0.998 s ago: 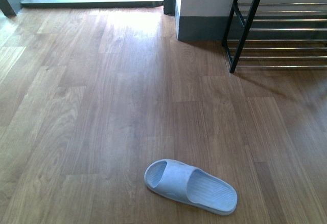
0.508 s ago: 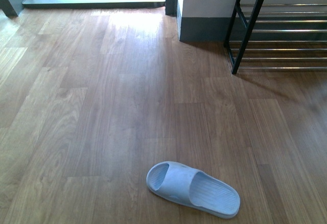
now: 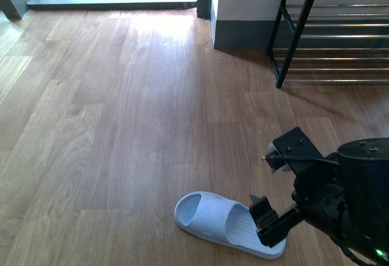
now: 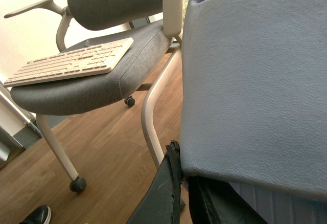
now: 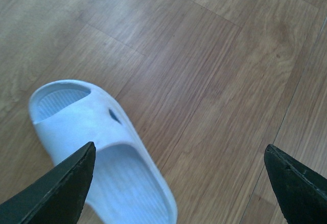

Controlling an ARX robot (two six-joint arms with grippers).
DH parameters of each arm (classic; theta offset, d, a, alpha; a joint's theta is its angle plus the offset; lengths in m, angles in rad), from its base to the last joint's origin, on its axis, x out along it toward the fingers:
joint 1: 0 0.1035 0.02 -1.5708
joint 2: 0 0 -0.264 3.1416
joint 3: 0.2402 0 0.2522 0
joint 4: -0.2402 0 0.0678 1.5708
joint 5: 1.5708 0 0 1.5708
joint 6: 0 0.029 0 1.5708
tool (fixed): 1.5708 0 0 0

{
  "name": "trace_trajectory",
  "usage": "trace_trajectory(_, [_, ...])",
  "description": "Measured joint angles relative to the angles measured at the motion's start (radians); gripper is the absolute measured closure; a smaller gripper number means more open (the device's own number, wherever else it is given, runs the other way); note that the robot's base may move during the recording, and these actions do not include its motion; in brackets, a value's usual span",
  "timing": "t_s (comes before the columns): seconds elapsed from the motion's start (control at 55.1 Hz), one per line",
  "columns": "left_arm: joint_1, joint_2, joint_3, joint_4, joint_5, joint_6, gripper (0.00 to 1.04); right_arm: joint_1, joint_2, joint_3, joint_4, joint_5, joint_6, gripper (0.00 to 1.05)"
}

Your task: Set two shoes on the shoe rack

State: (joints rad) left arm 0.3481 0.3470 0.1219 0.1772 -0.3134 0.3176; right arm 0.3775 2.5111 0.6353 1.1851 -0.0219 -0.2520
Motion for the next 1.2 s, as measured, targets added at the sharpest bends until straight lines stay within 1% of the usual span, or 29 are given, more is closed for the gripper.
trace_trajectory(0.054, [0.0, 0.0, 0.0, 0.0, 0.0, 0.0, 1.03, 0.001, 0.065, 0.067, -0.002, -0.009, -0.05, 0.09])
trace_trajectory(0.163, [0.0, 0.0, 0.0, 0.0, 0.0, 0.0, 1.03, 0.006, 0.192, 0.169, -0.034, -0.059, -0.15, 0.09])
trace_trajectory(0.363, [0.0, 0.0, 0.0, 0.0, 0.0, 0.0, 1.03, 0.016, 0.306, 0.237, -0.036, -0.093, -0.253, 0.09])
trace_trajectory(0.49, [0.0, 0.0, 0.0, 0.0, 0.0, 0.0, 1.03, 0.024, 0.359, 0.284, -0.045, -0.095, -0.307, 0.09])
trace_trajectory(0.762, [0.0, 0.0, 0.0, 0.0, 0.0, 0.0, 1.03, 0.028, 0.436, 0.374, -0.08, -0.074, -0.366, 0.09])
trace_trajectory(0.853, [0.0, 0.0, 0.0, 0.0, 0.0, 0.0, 1.03, 0.031, 0.449, 0.396, -0.074, -0.06, -0.363, 0.09])
trace_trajectory(0.962, [0.0, 0.0, 0.0, 0.0, 0.0, 0.0, 1.03, 0.044, 0.48, 0.432, -0.041, -0.022, -0.309, 0.09])
trace_trajectory(1.016, [0.0, 0.0, 0.0, 0.0, 0.0, 0.0, 1.03, 0.048, 0.488, 0.435, -0.026, -0.01, -0.292, 0.15])
trace_trajectory(1.107, [0.0, 0.0, 0.0, 0.0, 0.0, 0.0, 1.03, 0.055, 0.499, 0.433, 0.008, 0.004, -0.251, 0.32])
trace_trajectory(1.125, [0.0, 0.0, 0.0, 0.0, 0.0, 0.0, 1.03, 0.055, 0.501, 0.433, 0.012, 0.004, -0.243, 0.38])
trace_trajectory(1.161, [0.0, 0.0, 0.0, 0.0, 0.0, 0.0, 1.03, 0.056, 0.503, 0.432, 0.021, 0.008, -0.24, 0.43])
trace_trajectory(1.179, [0.0, 0.0, 0.0, 0.0, 0.0, 0.0, 1.03, 0.056, 0.504, 0.432, 0.023, 0.008, -0.239, 0.44])
trace_trajectory(1.197, [0.0, 0.0, 0.0, 0.0, 0.0, 0.0, 1.03, 0.055, 0.505, 0.432, 0.024, 0.008, -0.237, 0.48])
